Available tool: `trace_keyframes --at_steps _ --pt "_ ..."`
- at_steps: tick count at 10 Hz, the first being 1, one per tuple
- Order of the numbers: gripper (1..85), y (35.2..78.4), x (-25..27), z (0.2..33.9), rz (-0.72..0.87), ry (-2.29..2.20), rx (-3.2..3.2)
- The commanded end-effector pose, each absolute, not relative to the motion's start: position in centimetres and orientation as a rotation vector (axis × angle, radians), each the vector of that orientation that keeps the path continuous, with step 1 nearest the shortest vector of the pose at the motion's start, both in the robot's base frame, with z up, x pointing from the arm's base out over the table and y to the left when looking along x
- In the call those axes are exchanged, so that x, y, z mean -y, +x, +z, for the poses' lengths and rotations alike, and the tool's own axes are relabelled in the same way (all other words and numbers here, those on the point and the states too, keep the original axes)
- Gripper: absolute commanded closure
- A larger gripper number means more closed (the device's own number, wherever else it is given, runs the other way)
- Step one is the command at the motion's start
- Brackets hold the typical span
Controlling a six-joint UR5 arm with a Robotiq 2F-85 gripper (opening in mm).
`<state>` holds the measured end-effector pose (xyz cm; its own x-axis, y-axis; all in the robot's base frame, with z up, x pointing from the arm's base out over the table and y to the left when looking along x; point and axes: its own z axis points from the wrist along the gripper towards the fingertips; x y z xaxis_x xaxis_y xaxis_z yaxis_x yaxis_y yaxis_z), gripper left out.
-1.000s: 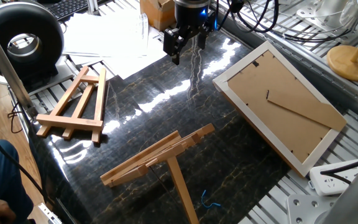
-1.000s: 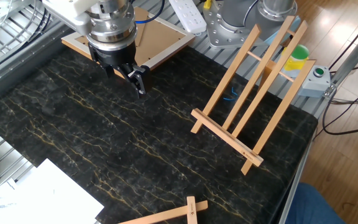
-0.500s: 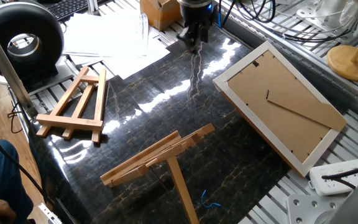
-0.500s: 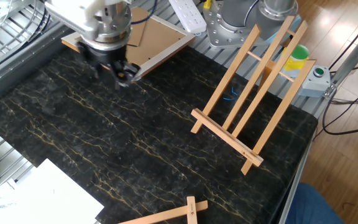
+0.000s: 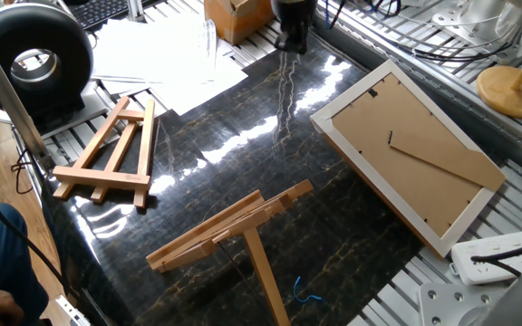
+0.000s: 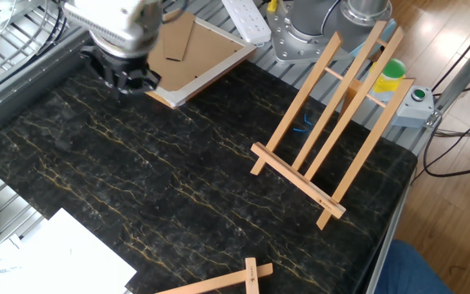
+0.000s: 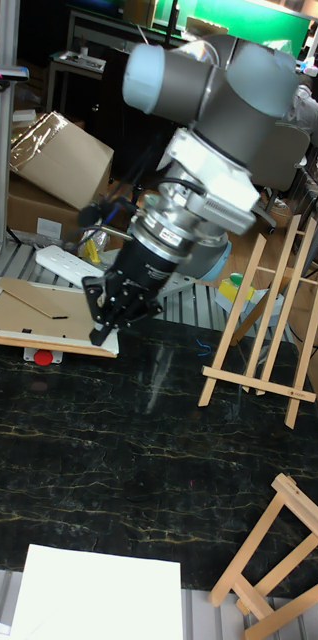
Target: Put the photo frame on the bracket
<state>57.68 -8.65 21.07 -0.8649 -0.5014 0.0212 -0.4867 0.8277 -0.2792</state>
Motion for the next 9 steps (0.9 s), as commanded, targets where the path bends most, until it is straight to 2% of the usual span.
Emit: trace_keyframes --at_steps 1,3,5,6,8,9 --pt "84.7 59.3 6.0 21.0 -0.148 -1.060 -2.790" --pt "84.7 60.3 6.1 21.3 -0.190 -1.222 -2.698" --pt "84.7 59.6 5.4 21.1 -0.157 -1.456 -2.624" --pt "84.7 59.8 7.4 21.2 -0.274 -1.532 -2.614" --pt "84.7 57.9 7.4 21.1 -0.224 -1.473 -2.746" --pt "84.7 58.2 7.7 21.2 -0.246 -1.548 -2.700"
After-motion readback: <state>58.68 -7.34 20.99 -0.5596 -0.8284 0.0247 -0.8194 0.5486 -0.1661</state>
